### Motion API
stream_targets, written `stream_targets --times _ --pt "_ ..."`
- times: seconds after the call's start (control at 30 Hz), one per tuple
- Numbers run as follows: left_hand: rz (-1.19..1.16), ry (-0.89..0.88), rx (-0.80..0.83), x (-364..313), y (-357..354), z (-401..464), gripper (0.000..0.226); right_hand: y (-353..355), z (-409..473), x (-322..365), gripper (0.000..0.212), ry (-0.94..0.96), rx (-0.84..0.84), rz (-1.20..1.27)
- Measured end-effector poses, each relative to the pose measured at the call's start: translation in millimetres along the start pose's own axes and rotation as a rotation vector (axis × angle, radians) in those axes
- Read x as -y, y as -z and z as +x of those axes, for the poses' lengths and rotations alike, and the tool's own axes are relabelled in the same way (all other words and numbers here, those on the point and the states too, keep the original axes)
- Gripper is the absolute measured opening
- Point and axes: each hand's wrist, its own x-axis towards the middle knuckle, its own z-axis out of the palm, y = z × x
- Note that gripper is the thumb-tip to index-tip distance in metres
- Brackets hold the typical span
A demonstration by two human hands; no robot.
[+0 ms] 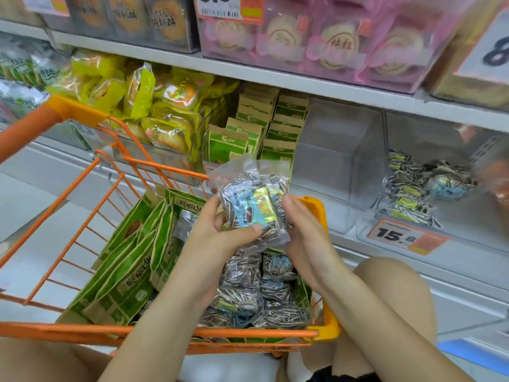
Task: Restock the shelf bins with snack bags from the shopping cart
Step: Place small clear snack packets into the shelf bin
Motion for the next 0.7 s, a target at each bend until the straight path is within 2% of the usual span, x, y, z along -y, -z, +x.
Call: stream_targets --times 0.07,0.1,0.23,0.27,0.37,0.43,0.57,0.7 --pt "0.029 -0.054 0.013 -8.2 -11.4 3.6 0.069 6.1 -4.3 6.8 0.079 0.034 0.002 -0.027" --pt "0.043 -0.083 0.04 -12.3 -18.6 5.6 0.07 11.5 -7.2 13.6 0.082 0.059 -0.005 -0.025" --pt "0.129 -0.147 0.201 -27.4 -59.5 12.1 0.071 53.0 -25.7 50.4 0.063 0.12 -0.056 -0.043" --pt "0.152 -0.151 0.241 -29.8 -72.4 12.8 0.067 67.5 -31.3 58.3 0.061 0.123 -0.095 -0.056" --pt "0.211 -0.172 0.308 -34.4 -110.6 18.6 0.03 110.8 -54.0 80.0 0.076 0.122 -0.146 -0.111" --pt "0.274 -0.204 0.346 -34.9 -132.3 26.2 0.02 137.5 -72.1 93.7 0.072 0.154 -0.145 -0.175" --pt "0.511 -0.308 0.506 -38.7 -173.7 40.9 0.029 182.6 -101.5 120.6 0.081 0.194 -0.215 -0.327" --pt "0.647 -0.31 0.677 -45.1 -213.4 55.7 0.051 212.8 -110.1 140.2 0.09 0.136 -0.164 -0.338"
